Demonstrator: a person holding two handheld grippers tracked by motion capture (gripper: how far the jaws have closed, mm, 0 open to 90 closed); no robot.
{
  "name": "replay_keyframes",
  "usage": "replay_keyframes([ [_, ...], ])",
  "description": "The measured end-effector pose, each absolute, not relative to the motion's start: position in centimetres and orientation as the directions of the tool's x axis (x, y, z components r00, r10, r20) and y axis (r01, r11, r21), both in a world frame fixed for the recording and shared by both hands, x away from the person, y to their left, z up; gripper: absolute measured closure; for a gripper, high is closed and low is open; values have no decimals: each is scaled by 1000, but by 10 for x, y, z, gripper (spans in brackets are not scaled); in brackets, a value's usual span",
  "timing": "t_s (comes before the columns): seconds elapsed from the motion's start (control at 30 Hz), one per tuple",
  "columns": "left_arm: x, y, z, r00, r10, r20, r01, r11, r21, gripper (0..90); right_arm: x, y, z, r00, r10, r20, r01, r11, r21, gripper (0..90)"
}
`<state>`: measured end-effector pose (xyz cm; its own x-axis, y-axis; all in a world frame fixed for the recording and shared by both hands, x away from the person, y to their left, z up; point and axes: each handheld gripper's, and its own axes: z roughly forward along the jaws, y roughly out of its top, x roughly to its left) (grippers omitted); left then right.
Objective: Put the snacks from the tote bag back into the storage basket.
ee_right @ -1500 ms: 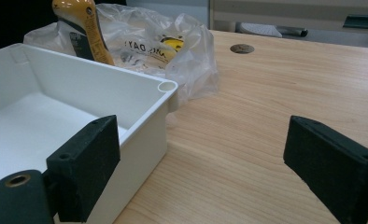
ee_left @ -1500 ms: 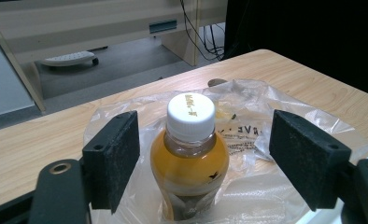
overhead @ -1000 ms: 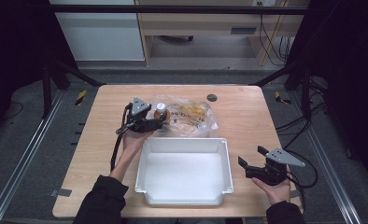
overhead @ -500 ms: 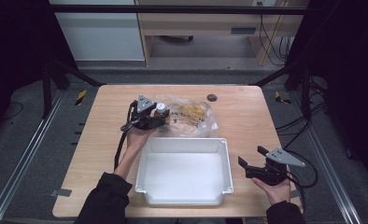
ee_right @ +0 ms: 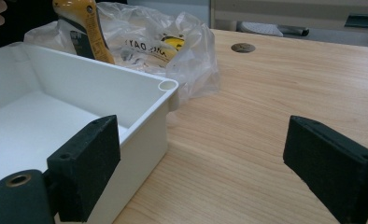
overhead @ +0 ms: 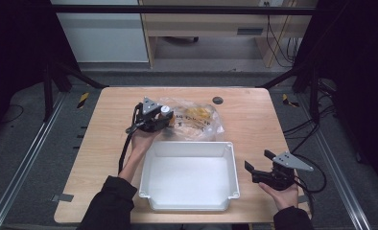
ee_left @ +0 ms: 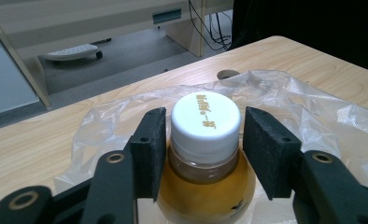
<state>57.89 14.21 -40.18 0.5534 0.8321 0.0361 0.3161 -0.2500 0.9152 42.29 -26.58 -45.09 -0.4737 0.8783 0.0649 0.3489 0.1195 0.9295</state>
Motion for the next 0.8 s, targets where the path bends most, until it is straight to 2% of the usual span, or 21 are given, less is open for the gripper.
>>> replay_keyframes([
  [0.3, 579, 142, -401, 548, 836, 32, 309, -238, 921, 573, 423, -266, -451, -475, 878, 65, 350, 121, 929, 111],
  [0.8, 580, 141, -401, 544, 838, 39, 299, -238, 924, 586, 423, -266, -451, -474, 878, 64, 352, 122, 928, 113],
])
